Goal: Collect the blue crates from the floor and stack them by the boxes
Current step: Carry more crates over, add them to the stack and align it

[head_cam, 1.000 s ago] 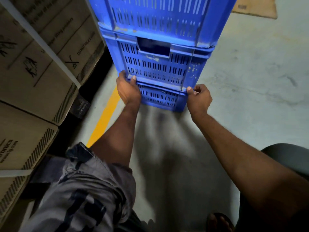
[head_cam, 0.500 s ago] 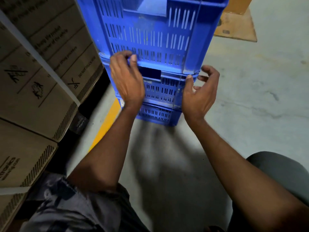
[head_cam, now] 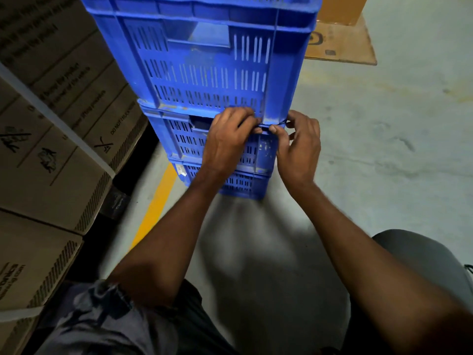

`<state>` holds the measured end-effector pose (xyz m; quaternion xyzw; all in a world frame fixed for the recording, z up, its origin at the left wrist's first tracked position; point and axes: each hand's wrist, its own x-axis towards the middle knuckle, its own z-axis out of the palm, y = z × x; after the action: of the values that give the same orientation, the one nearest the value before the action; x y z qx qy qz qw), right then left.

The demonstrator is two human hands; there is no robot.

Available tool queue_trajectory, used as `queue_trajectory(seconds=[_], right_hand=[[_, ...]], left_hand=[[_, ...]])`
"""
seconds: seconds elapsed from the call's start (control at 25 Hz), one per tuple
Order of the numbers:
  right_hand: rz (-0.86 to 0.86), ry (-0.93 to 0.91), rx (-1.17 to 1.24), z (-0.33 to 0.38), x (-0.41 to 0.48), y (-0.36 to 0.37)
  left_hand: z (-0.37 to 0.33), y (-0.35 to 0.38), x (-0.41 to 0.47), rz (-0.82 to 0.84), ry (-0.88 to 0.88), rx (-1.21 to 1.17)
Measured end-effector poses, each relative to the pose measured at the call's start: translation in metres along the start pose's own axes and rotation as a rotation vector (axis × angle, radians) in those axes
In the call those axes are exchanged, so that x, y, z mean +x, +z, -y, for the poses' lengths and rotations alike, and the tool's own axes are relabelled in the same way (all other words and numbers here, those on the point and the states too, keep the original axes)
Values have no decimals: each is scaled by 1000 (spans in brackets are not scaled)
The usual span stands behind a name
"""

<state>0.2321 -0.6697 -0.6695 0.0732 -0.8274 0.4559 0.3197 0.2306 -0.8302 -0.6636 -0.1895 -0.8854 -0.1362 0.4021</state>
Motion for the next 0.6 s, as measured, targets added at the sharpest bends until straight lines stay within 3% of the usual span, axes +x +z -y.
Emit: queue_trajectory(seconds=[0.44,0.52,0.6], right_hand=[[-51,-138,-20,-21,2,2],[-34,-87,-34,-16,1,1],[49,42,-32,-4,2,-4]], left_hand=[[2,6,0,-105,51,20],[-2,3,-1,-64,37,43],[-9,-7,3,93,-69,18]])
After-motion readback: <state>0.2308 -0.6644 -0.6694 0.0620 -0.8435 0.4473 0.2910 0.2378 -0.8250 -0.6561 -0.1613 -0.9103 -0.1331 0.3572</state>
